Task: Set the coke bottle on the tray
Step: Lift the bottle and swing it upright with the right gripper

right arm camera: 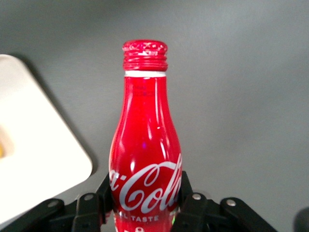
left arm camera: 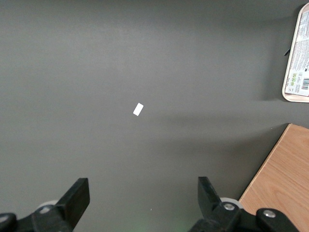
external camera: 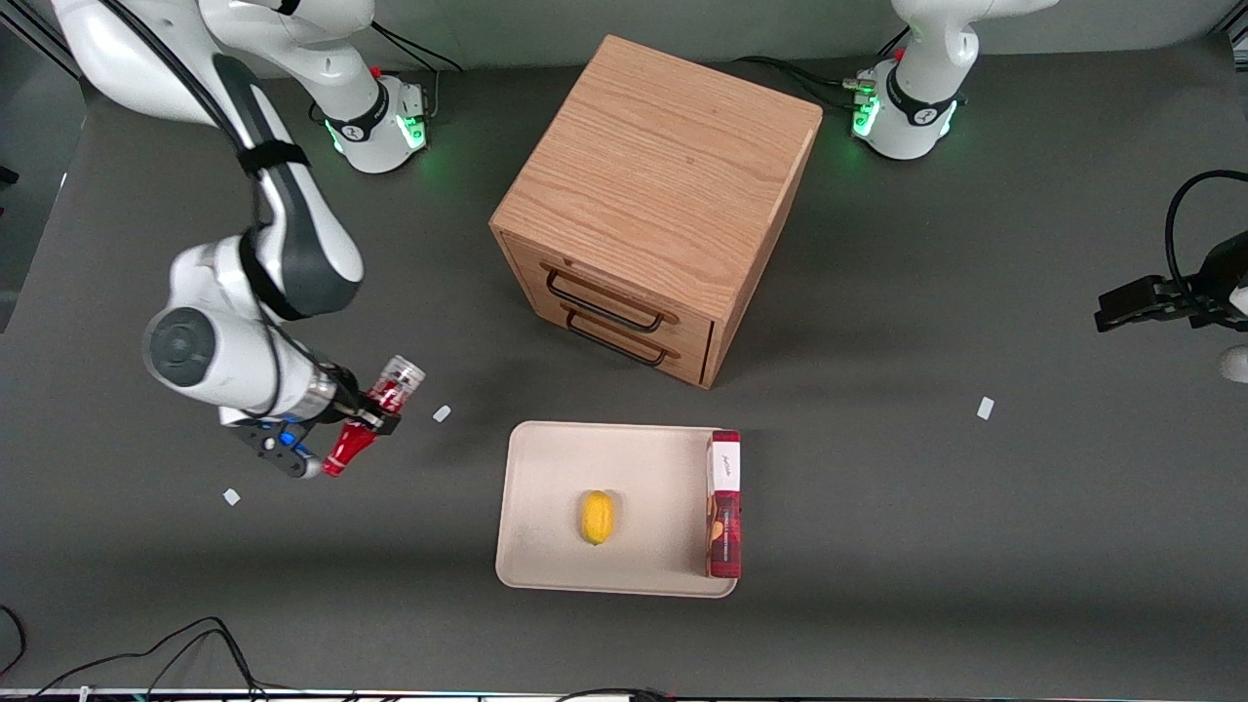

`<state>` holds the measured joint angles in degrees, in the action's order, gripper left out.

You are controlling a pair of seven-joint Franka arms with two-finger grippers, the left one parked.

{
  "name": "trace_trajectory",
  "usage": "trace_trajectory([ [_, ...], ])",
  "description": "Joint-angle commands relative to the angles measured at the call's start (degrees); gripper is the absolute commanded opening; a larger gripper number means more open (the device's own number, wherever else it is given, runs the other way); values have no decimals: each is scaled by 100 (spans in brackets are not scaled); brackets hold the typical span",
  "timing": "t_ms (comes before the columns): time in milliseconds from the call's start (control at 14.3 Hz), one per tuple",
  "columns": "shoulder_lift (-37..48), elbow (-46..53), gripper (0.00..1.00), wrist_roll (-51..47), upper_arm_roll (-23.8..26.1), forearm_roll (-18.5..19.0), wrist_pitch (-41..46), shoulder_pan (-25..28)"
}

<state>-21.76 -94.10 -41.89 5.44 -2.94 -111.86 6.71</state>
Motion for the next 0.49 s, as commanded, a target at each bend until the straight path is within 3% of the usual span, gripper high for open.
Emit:
trace_trajectory([
  [0,-206,1312,11,496,-8,65,1050,32],
  [209,-399,2104,11,1233,97,398,1298,102],
  [419,-908,3045,11,2008,150,382,1343,419],
])
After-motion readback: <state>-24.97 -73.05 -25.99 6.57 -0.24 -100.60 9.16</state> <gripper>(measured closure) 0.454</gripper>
